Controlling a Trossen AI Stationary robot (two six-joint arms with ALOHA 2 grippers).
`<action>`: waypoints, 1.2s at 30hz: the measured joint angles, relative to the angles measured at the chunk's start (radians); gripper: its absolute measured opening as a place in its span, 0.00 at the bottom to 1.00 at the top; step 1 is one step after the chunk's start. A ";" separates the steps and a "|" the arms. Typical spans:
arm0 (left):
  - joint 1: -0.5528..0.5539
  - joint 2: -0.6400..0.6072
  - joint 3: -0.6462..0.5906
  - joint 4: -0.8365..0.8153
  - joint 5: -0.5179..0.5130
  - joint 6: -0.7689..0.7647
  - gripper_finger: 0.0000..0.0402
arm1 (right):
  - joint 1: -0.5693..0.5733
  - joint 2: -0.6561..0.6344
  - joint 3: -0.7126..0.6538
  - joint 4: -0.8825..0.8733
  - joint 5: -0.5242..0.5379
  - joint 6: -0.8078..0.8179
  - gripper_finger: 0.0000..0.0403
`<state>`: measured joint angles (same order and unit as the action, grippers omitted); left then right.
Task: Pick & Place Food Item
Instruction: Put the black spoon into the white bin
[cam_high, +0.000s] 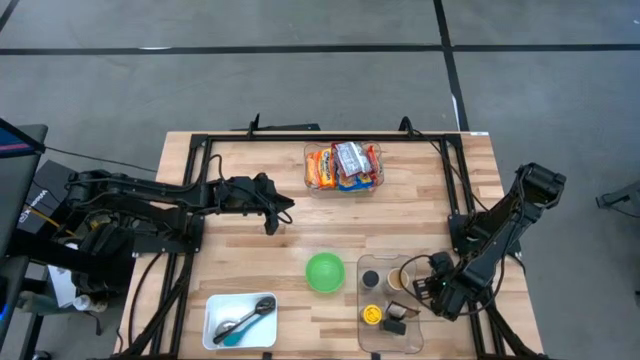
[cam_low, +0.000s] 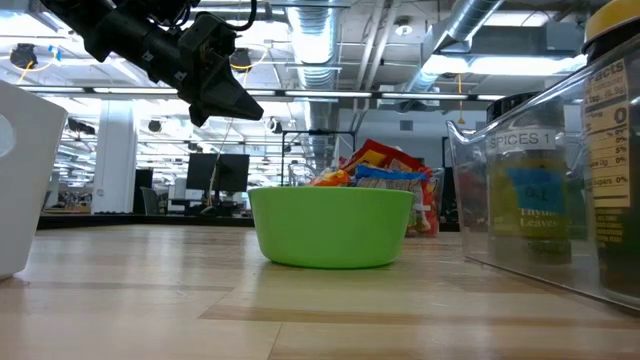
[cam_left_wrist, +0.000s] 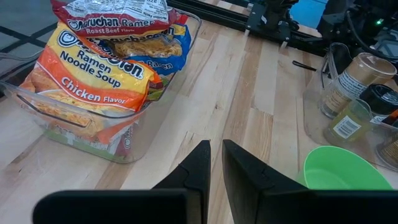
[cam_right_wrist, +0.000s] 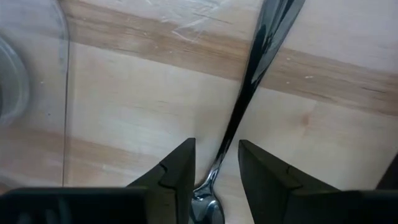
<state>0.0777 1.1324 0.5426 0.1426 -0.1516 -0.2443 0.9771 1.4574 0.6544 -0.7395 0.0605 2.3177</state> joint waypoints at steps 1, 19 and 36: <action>0.000 0.000 0.000 0.000 0.000 0.000 0.09 | 0.000 0.000 0.000 0.000 -0.001 -0.002 0.29; 0.000 0.000 0.000 0.000 0.000 0.000 0.09 | 0.031 -0.078 0.005 -0.065 0.008 -0.016 0.21; 0.000 0.000 0.000 0.000 0.000 0.000 0.09 | 0.082 -0.043 0.006 -0.099 0.024 -0.048 0.21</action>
<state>0.0780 1.1324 0.5426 0.1426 -0.1515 -0.2440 1.0588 1.4147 0.6609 -0.8381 0.0845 2.2695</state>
